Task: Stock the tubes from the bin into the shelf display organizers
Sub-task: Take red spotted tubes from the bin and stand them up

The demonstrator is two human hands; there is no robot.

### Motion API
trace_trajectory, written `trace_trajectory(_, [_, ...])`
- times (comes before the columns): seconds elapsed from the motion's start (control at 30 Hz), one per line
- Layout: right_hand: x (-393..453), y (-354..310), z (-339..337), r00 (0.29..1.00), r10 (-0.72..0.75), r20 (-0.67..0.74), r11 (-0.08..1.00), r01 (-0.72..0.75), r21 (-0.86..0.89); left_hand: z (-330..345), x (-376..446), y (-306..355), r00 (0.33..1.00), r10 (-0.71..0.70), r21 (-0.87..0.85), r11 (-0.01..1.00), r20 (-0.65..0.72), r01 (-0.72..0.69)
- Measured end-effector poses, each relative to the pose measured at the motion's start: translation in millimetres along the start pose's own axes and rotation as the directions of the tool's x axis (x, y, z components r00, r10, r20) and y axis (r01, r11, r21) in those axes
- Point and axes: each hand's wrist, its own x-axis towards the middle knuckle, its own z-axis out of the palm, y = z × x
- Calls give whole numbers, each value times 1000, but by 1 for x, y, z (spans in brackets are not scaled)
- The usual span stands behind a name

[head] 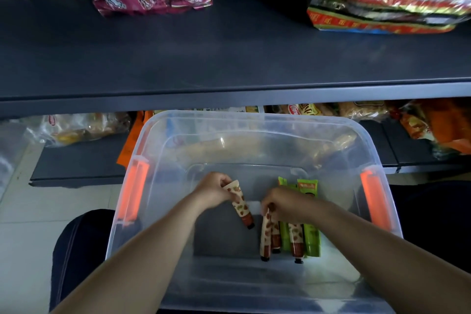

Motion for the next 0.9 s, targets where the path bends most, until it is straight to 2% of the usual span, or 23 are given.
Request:
trace_trajectory(0.13, [-13,-7,-7,998,-62,-11,995,61,-78,-17,-12,18,997,63,63,996,-51,-60])
trace_trajectory(0.27, [-33,-15,-26,987,-44,-157,999,46,13,-33,-31,45,988,134,116,986,-81,-124])
trace_trajectory(0.43, [-74,-23,-75,974,-19,-226,999,30,42,-50,-59,97,964,243,227,950,-106,-215])
trace_trajectory(0.63, [-144,-39,-147,936,-42,-349,999,34,-29,-62,-97,170,916,385,296,894,-118,-337])
trace_trajectory(0.73, [-191,-47,-184,898,-61,-435,998,67,-1,-71,-125,218,884,464,388,828,-65,-406])
trace_trajectory(0.9, [-268,-67,-249,827,-111,-551,991,133,1,-90,-185,307,820,570,611,629,59,-481])
